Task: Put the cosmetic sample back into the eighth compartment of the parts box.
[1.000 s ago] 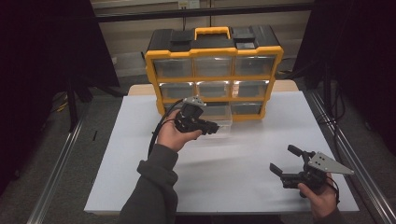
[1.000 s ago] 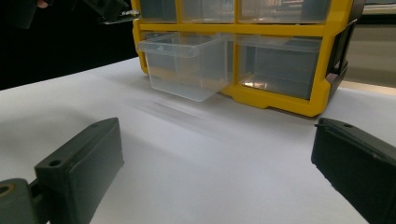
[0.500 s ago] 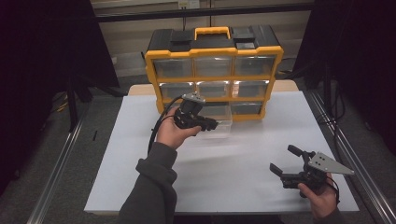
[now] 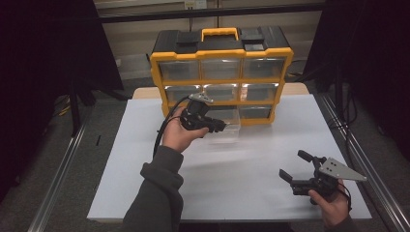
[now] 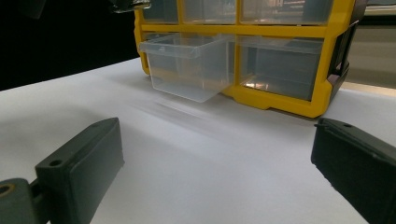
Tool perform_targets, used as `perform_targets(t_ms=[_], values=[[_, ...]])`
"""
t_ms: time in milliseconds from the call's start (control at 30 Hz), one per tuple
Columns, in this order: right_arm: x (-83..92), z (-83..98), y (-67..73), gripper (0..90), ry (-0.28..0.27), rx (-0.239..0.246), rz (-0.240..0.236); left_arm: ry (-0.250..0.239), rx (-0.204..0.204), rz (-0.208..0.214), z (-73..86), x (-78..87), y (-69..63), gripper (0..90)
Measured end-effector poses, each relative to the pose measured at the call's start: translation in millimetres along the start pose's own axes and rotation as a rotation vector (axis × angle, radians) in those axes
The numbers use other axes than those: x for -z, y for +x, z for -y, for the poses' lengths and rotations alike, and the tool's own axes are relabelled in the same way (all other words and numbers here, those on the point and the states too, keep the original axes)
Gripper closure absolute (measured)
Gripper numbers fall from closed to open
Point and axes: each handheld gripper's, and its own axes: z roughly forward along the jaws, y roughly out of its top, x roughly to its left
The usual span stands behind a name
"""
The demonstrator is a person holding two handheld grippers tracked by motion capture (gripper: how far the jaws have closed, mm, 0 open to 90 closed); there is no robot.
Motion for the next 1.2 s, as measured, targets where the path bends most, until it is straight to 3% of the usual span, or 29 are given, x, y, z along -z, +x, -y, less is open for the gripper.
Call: perform_targets(t_ms=[200, 400, 867, 1200], values=[[-0.2, 0.1, -0.1, 1.5, -0.001, 0.001, 0.000, -0.002, -0.012, 0.003, -4.4, 0.7, 1.8, 81.3], [-0.3, 0.0, 0.1, 1.5, -0.002, -0.002, -0.001, -0.011, 0.007, -0.004, -7.0, -0.2, 5.2, 81.2], [-0.3, -0.1, 0.1, 1.5, -0.005, -0.005, -0.001, -0.011, 0.007, -0.021, -15.6, 0.4, 12.9, 81.2], [-0.2, -0.4, -0.1, 1.5, -0.009, -0.003, -0.002, 0.013, 0.011, -0.046, -19.4, -1.8, 20.4, 81.2]])
